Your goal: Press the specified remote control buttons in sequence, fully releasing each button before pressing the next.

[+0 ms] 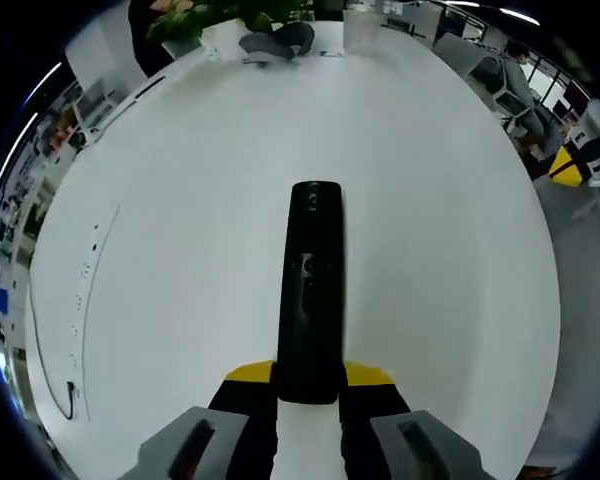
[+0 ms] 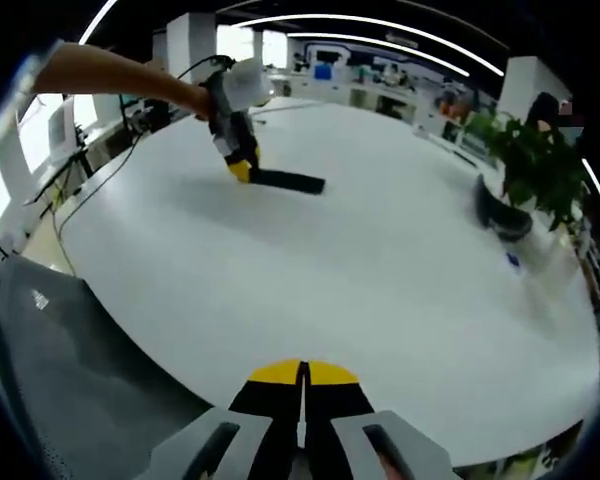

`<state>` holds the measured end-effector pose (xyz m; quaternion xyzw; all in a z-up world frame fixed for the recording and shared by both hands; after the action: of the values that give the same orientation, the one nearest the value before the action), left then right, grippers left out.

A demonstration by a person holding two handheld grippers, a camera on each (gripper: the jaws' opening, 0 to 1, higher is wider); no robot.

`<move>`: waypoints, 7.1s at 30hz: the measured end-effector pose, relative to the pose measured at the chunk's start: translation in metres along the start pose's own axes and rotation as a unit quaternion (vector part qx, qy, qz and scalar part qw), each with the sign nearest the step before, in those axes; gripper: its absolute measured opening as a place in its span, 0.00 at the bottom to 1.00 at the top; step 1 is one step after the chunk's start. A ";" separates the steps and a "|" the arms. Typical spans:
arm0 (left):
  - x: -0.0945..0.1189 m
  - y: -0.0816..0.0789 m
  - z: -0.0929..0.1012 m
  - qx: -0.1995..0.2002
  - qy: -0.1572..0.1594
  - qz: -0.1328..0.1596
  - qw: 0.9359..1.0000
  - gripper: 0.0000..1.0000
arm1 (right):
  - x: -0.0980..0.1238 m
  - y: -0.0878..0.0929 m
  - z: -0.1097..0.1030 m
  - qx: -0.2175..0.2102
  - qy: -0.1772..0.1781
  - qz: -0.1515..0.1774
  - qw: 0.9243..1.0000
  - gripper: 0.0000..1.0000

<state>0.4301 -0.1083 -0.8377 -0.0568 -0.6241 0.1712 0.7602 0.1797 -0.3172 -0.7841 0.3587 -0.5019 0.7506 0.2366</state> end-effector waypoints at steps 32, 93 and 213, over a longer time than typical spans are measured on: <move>-0.008 0.006 0.043 -0.015 0.003 -0.002 1.000 0.21 | 0.001 -0.001 -0.002 0.008 -0.001 0.008 1.000 0.00; -0.026 0.014 0.127 -0.003 -0.012 -0.070 0.997 0.23 | 0.001 0.000 -0.013 0.053 -0.021 0.012 0.998 0.00; -0.054 0.023 0.251 -0.020 -0.003 0.221 0.975 0.24 | -0.054 -0.014 -0.040 -0.193 -0.198 -0.232 0.933 0.00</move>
<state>0.1737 -0.1367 -0.8404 -0.2075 -0.6018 0.3226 0.7005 0.2118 -0.2744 -0.8268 0.5539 -0.5765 0.4771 0.3650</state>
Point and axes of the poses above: the point that each gripper's makers call its tool centre point, and the gripper's own axes: x roughly backward along the fingers, z roughly to its right, y roughly out of its underside, the point moved 3 cm from there along x, roughly backward along the fingers, and after that the axes turned 14 degrees about y, right-handed, at the moved point
